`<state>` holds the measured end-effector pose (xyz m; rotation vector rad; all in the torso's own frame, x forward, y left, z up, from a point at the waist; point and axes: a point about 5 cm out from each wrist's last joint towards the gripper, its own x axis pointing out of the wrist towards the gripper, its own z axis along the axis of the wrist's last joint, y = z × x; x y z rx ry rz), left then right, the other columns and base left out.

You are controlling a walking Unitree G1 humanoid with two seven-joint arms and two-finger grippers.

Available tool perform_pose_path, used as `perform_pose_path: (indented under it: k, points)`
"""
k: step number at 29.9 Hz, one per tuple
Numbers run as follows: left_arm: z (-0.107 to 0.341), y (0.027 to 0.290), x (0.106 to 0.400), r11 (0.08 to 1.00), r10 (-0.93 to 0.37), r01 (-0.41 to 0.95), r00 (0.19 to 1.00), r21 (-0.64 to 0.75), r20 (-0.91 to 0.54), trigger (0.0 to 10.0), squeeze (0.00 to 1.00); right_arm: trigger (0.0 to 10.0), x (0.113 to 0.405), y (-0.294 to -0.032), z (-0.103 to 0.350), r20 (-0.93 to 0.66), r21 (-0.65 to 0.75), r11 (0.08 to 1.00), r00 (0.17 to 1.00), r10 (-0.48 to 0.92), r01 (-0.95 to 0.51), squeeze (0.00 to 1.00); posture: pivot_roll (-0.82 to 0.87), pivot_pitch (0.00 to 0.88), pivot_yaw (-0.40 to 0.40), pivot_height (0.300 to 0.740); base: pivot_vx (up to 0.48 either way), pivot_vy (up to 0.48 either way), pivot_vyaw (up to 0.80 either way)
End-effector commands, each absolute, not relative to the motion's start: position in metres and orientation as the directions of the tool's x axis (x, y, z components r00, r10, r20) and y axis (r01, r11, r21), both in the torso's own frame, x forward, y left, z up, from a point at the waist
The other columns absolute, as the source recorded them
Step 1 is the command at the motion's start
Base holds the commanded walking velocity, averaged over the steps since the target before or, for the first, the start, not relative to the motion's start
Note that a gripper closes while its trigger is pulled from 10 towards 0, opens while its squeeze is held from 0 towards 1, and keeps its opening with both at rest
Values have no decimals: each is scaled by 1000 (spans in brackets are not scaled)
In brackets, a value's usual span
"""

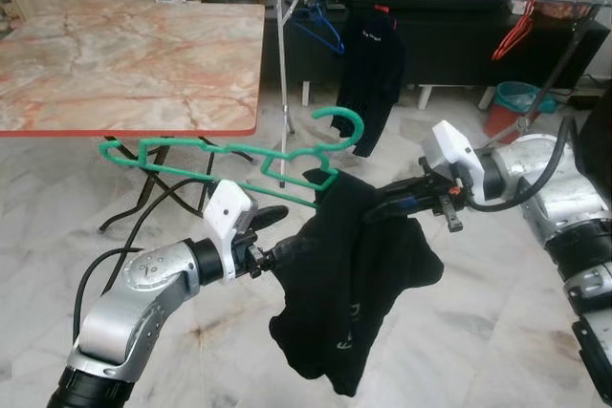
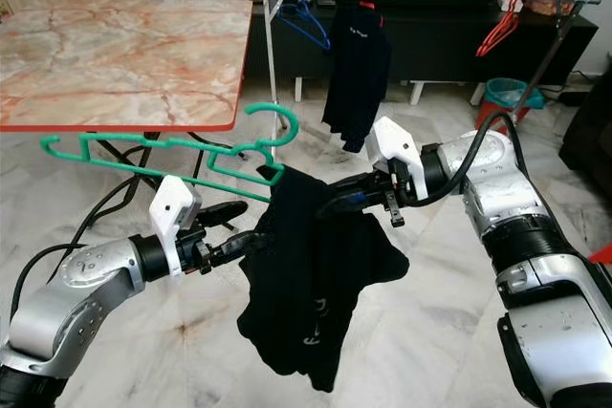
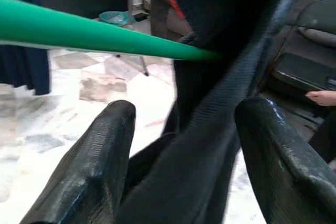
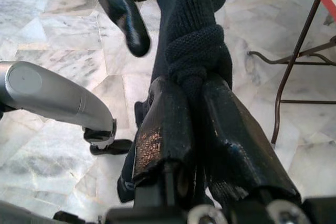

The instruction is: Hang hanger

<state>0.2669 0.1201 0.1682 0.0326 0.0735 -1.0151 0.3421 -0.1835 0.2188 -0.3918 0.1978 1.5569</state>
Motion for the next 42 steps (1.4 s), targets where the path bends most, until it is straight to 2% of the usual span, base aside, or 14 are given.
perform_pose_path:
  k: [1, 6, 13, 30, 42]
  points:
    - [170, 112, 259, 448, -892, 894, 445, -21, -82, 10000, 0, 10000, 340, -182, 223, -378, -133, -74, -18, 926, -988, 0, 91, 0, -47, 740, 0, 0, 0]
    - [165, 111, 249, 369, -923, 928, 361, -43, -132, 10000, 0, 10000, 340, -181, 222, -380, -130, -77, -22, 925, -989, 0, 95, 0, -46, 740, 0, 0, 0]
    - [166, 104, 241, 306, -947, 949, 296, -73, -123, 10000, 0, 10000, 341, -179, 223, -380, -134, -78, -22, 925, -988, 0, 94, 0, -46, 740, 0, 0, 0]
    - [159, 91, 234, 250, -955, 966, 236, -61, -179, 10000, 0, 10000, 341, -174, 224, -386, -137, -97, -37, 922, -986, 0, 95, 0, -46, 740, 0, 0, 0]
    - [155, 84, 230, 220, -949, 975, 207, -28, -237, 10000, 0, 10000, 339, -154, 250, -361, -236, -177, -83, 929, -956, 0, 90, 0, -42, 740, 0, 0, 0]
